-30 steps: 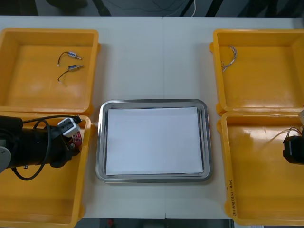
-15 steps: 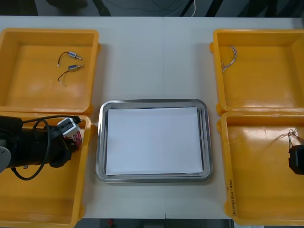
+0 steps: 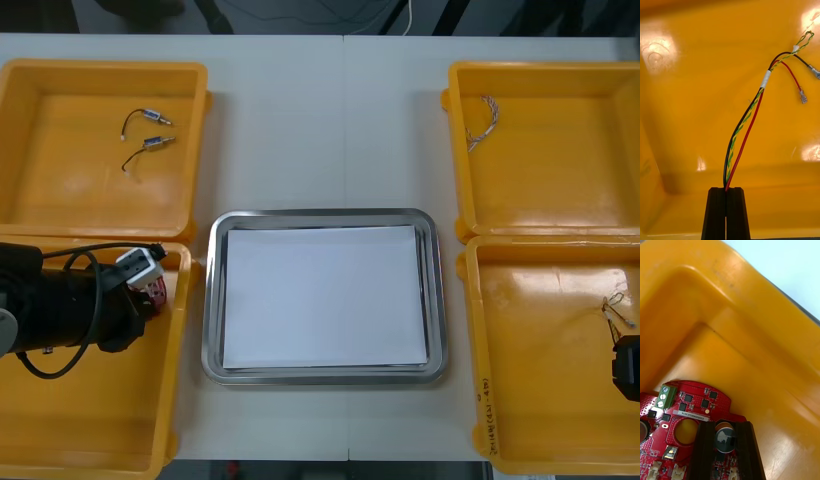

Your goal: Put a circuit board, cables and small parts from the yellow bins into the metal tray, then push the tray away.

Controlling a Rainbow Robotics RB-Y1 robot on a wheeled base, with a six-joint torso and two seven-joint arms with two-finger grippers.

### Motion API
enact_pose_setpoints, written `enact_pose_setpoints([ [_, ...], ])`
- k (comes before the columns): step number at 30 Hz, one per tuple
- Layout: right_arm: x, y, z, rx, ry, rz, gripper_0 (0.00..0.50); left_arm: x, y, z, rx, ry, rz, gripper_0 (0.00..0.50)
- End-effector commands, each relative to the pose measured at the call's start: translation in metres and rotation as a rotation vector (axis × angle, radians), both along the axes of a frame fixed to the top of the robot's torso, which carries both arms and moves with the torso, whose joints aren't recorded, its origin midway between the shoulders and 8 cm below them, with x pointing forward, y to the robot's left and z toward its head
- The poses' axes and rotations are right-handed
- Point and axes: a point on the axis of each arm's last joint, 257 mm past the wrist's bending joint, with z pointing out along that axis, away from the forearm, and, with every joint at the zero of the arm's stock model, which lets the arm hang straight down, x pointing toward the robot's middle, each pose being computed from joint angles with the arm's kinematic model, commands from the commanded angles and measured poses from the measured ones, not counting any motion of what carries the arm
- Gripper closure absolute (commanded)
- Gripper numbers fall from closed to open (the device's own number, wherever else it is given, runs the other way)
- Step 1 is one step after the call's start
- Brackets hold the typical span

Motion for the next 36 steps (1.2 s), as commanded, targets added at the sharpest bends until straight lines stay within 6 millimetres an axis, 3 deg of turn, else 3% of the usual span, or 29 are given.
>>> enact_pose_setpoints([
  [1, -0.010, 0.005, 0.001, 0.036, -0.009, -0.045, 0.500, 0.002, 0.028, 0.022, 0.106, -0.039, -0.061, 0.500],
  [15, -0.013, 0.012, -0.001, 0.054, -0.012, -0.051, 0.500, -0.031, 0.070, 0.034, 0.121, -0.022, 0.012, 0.500],
  [17, -0.013, 0.012, -0.001, 0.054, -0.012, -0.051, 0.470, -0.036, 0.077, 0.036, 0.123, -0.023, 0.027, 0.500],
  [18, -0.013, 0.012, -0.001, 0.054, -0.012, -0.052, 0.433, -0.041, 0.082, 0.035, 0.124, -0.017, 0.037, 0.500],
  [19, -0.014, 0.012, -0.002, 0.055, -0.011, -0.054, 0.351, -0.046, 0.085, 0.034, 0.124, -0.011, 0.043, 0.500],
  [20, -0.014, 0.011, -0.002, 0.055, -0.011, -0.058, 0.129, -0.050, 0.088, 0.032, 0.120, -0.007, 0.051, 0.500],
  [21, -0.013, 0.011, -0.001, 0.055, -0.012, -0.061, 0.023, -0.052, 0.089, 0.030, 0.118, -0.006, 0.054, 0.500],
  [22, -0.014, 0.010, -0.002, 0.056, -0.009, -0.067, 0.000, -0.057, 0.092, 0.027, 0.114, -0.003, 0.065, 0.500],
  [36, -0.002, 0.003, 0.015, 0.068, -0.029, -0.144, 0.000, -0.090, 0.105, -0.002, 0.091, 0.045, 0.114, 0.500],
])
